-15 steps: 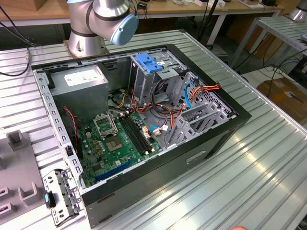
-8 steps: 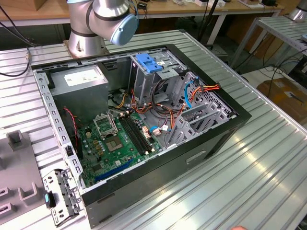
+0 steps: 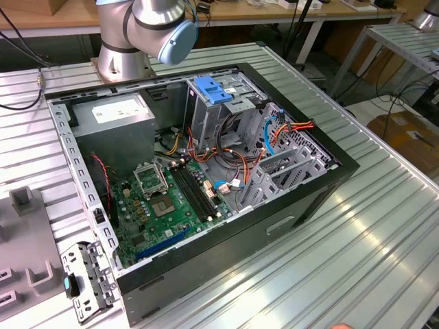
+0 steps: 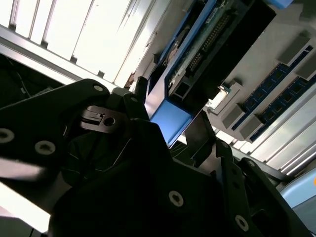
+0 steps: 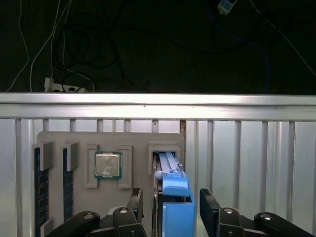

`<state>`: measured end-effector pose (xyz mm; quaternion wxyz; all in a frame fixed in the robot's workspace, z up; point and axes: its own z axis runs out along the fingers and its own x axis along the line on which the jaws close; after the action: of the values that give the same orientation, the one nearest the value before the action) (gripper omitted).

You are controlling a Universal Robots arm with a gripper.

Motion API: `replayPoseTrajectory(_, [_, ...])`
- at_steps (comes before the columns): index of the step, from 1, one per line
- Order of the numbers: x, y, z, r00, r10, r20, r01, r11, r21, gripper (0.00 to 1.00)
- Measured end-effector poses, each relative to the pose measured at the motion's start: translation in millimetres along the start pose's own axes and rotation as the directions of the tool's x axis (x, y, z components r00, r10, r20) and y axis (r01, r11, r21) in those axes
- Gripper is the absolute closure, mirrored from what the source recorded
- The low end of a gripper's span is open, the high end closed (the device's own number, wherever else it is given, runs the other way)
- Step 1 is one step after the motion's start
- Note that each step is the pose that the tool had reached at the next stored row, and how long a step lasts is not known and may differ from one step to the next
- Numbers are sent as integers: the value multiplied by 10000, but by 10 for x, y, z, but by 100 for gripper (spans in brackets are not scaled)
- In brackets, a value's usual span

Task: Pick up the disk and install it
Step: 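Pick up the disk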

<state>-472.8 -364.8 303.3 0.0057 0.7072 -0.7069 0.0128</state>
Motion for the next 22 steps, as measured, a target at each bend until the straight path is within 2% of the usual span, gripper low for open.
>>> replayPoseTrajectory(2, [0, 0, 1, 10000, 2, 0, -2, 10000, 0, 44])
replayPoseTrajectory(3, [0, -1, 1, 10000, 1, 0, -1, 10000, 1, 51])
replayPoseTrajectory(7, [0, -1, 11, 10000, 24, 0, -24, 10000, 1, 51])
replayPoseTrajectory(12, [-1, 0, 28, 9997, 255, -3, -255, 9997, -5, 51])
replayPoseTrajectory(22, [-2, -4, 62, 9996, 285, -3, -285, 9996, -4, 51])
